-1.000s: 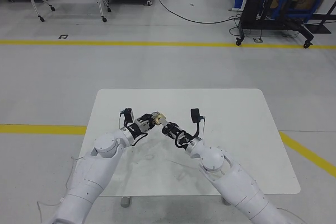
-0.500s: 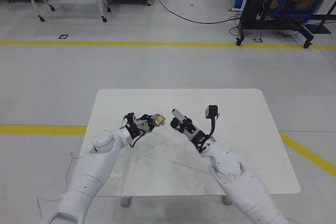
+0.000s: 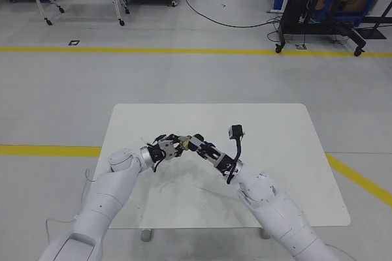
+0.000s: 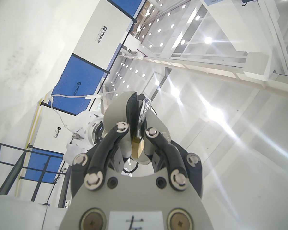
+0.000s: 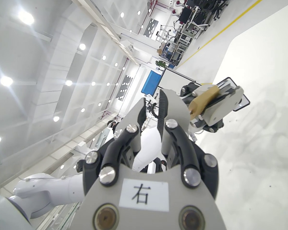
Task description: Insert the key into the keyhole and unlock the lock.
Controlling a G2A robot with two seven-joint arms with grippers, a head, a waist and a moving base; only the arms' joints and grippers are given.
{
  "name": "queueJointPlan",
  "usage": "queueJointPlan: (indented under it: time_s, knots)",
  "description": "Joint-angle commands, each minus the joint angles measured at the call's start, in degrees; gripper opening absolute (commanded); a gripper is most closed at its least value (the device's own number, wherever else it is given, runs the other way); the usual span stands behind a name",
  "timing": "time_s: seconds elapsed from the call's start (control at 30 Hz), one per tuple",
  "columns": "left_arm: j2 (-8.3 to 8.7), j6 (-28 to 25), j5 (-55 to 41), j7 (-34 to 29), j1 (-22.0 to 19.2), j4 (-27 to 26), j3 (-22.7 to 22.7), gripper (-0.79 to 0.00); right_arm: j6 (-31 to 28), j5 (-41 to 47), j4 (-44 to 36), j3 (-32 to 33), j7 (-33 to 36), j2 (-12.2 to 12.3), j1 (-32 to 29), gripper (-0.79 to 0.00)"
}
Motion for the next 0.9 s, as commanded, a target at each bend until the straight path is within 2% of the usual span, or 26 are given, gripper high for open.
queueJointPlan:
  time_s: [0.0, 0.2, 0.3, 0.33, 0.37, 0.4, 0.43, 0.57, 0.63, 0.77, 0.87]
  knots:
    - [-0.11, -0.18, -0.22, -0.51, -0.26, 0.59, 0.15, -0.785, 0.55, -1.54, 0.64, -0.42, -1.25, -0.20, 0.35, -0.785]
    - [-0.41, -0.53, -1.12, -1.57, -0.94, 2.20, 0.32, -0.785, -0.49, -2.82, 0.80, -0.61, -3.15, -0.63, 0.65, -0.785]
    - [-0.44, -2.40, -0.72, -0.19, -1.13, 2.49, 0.09, -0.785, -1.40, -3.25, -0.56, 0.40, -3.36, -0.47, -0.22, -0.785]
    - [-0.43, -3.43, -0.61, 0.36, -1.10, 2.36, -0.10, -0.785, -1.66, -3.30, -1.18, 0.82, -3.31, -0.38, -0.65, -0.730]
    - [-0.42, -4.20, -0.87, 0.61, -0.97, 2.24, -0.39, -0.785, -1.70, -3.26, -1.76, 1.27, -3.14, -0.28, -1.10, -0.542]
    - [-0.38, -4.90, -1.17, 1.01, -0.84, 2.19, -0.75, -0.785, -1.43, -2.93, -2.25, 1.63, -2.70, -0.18, -1.55, -0.394]
    - [-0.34, -5.54, -1.51, 1.57, -0.71, 2.18, -1.18, -0.785, -0.94, -2.59, -2.69, 2.00, -2.09, -0.09, -1.88, -0.003]
    - [0.28, -12.68, 3.79, 7.52, -0.29, 0.12, -2.12, -0.785, 4.81, -3.15, -3.27, 3.19, 1.58, 0.37, -2.12, 0.000]
    - [0.64, -16.03, 6.61, 10.64, 0.82, -2.07, -2.61, -0.785, 7.26, -4.83, -3.57, 3.78, -0.53, 0.40, -2.24, 0.000]
    - [1.37, -20.18, 12.20, 16.20, 3.54, -7.35, -3.44, -0.785, 7.26, -4.83, -3.57, 3.78, -0.53, 0.40, -2.24, 0.000]
    - [1.76, -20.85, 14.06, 18.04, 5.64, -11.09, -4.10, -0.785, 7.26, -4.83, -3.57, 3.78, -0.53, 0.40, -2.24, 0.000]
